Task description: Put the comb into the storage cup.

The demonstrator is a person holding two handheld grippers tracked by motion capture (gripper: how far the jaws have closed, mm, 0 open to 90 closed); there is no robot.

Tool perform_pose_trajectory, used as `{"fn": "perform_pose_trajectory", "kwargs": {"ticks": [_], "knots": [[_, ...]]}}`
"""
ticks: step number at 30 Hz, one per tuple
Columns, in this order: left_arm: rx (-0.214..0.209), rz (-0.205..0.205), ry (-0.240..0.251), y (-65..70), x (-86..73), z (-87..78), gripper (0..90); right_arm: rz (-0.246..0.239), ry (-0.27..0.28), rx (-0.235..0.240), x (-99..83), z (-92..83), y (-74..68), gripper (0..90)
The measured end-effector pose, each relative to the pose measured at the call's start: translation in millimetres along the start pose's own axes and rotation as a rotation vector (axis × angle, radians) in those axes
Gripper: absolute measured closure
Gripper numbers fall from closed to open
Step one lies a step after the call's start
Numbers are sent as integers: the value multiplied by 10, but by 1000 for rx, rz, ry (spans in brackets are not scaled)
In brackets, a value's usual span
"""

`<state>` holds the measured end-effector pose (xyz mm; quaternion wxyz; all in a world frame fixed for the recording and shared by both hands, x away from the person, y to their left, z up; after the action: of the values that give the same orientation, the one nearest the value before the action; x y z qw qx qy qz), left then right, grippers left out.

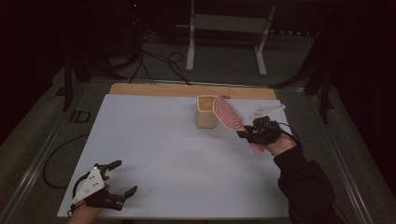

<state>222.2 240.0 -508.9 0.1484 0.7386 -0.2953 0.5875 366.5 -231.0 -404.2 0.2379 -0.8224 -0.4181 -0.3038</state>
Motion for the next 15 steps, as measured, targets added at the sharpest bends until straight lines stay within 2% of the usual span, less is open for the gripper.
{"fn": "perform_pose_trajectory", "kwargs": {"ticks": [6,15], "knots": [[-1,-1,0,-1,0,-2,0,-12,43,-34,133,31,-7,706],[-2,-1,0,-1,0,2,0,-14,145,-57,352,47,29,706]]}}
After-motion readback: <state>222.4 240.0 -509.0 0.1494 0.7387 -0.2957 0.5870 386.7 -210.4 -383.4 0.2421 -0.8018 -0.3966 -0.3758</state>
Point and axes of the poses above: each handheld gripper's, and its own axes: z roughly forward along the jaws, x roughly out of its top, y roughly to its right, the point moved 2 cm from there along z, roughly forward along the jaws, and after that the axes turned 13 degrees about x, right-handed, at the moved point
